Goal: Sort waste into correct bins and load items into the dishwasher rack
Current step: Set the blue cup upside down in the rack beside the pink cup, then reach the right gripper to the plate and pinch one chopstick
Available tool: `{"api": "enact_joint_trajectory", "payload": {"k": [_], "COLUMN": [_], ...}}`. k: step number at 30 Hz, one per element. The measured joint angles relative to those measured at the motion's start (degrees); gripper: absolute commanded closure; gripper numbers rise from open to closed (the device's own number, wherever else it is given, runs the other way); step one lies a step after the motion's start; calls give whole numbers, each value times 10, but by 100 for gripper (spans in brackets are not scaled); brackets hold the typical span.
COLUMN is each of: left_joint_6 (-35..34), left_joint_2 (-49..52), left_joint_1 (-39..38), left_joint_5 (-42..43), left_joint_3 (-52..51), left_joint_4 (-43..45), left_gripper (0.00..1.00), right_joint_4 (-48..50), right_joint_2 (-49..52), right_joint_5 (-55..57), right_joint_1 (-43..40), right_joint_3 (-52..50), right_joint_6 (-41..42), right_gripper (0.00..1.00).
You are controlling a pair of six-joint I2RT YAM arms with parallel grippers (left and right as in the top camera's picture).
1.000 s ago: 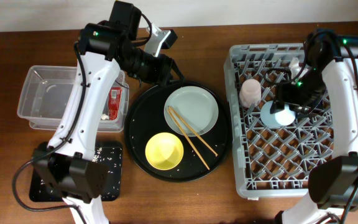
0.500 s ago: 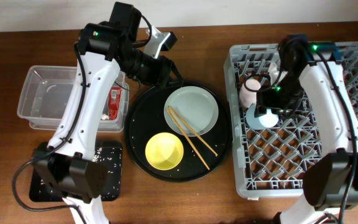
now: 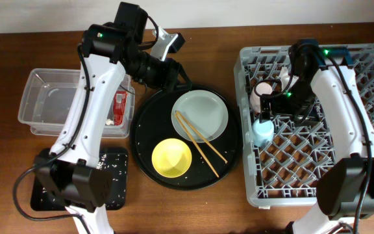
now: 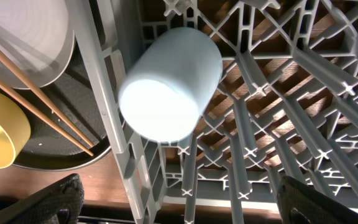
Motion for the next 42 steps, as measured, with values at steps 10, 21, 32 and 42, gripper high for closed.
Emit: {"api": "enact_joint_trajectory", "payload": {"k": [10,21,32,42], "left_joint_6": [-75,-93,-93,-93], "left_joint_2": [0,0,0,0], "left_joint_1": [75,229,229,229], "left_joint_5": [-126,-154,-154,-154], "left_joint_3": [0,0,0,0], "left_joint_4": [5,-34,-34,-34], "left_gripper": [57,0,0,0], "right_joint_4": [-3,214,405,428], "right_joint_2": [-4,2,9,9], "right_joint_5": [-56,15,51,21], "right_joint_1": [104,308,309,309], "right_joint_3": [92,-75,-222,-223], "right_joint_6": [-71,-83,-86,-86], "right_gripper": [24,50,56,56]}}
